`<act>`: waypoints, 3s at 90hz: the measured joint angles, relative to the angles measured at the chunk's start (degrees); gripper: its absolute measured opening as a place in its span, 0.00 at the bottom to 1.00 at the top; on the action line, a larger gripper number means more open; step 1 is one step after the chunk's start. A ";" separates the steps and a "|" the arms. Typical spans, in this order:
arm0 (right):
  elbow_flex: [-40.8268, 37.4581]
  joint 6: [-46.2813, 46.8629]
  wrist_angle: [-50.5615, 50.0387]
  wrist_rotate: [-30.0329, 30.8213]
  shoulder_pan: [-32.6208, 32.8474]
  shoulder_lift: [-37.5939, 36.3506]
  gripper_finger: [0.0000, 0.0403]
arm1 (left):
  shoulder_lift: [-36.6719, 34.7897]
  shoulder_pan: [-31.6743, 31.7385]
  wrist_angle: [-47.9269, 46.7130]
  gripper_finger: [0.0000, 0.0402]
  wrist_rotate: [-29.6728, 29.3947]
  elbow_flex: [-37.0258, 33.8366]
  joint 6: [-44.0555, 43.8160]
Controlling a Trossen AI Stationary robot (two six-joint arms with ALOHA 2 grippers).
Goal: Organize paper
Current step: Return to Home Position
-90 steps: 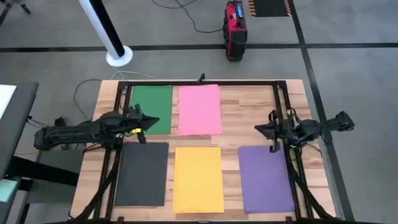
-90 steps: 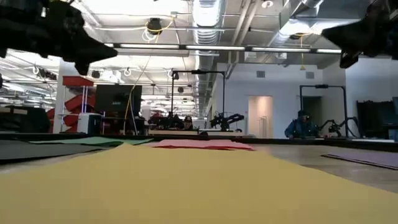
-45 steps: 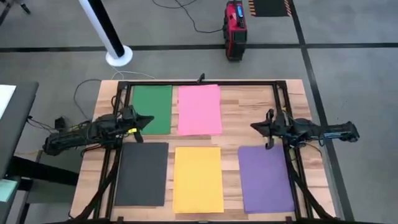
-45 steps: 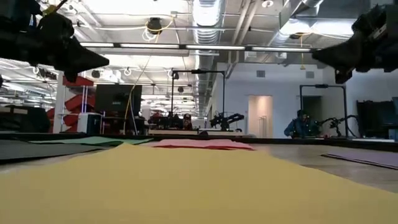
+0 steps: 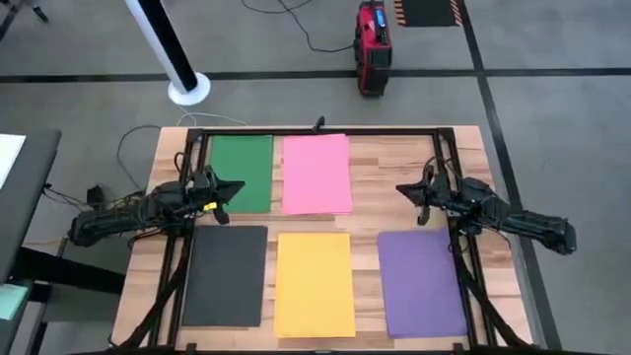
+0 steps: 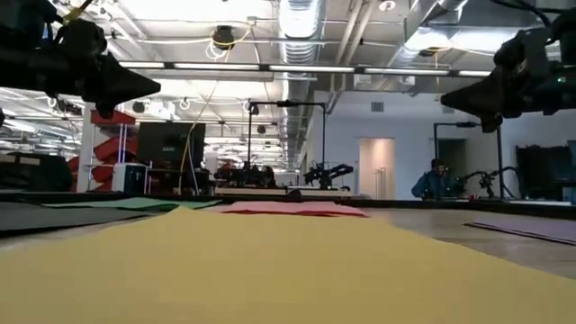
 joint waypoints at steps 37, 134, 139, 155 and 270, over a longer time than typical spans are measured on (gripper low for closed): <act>-0.03 5.38 -0.31 0.07 -0.90 4.54 0.00 | 0.00 0.00 -0.38 0.00 0.24 -0.10 -2.09; -0.07 8.50 -0.22 0.97 -0.20 5.89 0.00 | 0.00 0.00 -0.48 0.00 -3.47 -0.19 3.99; -0.07 8.50 -0.22 1.07 -0.20 5.89 0.00 | 0.00 0.00 -0.49 0.00 -3.36 -0.19 5.42; -0.07 8.50 -0.20 1.31 -0.20 5.89 0.00 | 0.00 0.00 -0.47 0.00 -3.19 -0.19 6.01; -0.09 8.46 -0.20 1.33 -0.20 5.89 0.00 | 0.00 0.00 -0.40 0.00 -3.10 -0.21 6.48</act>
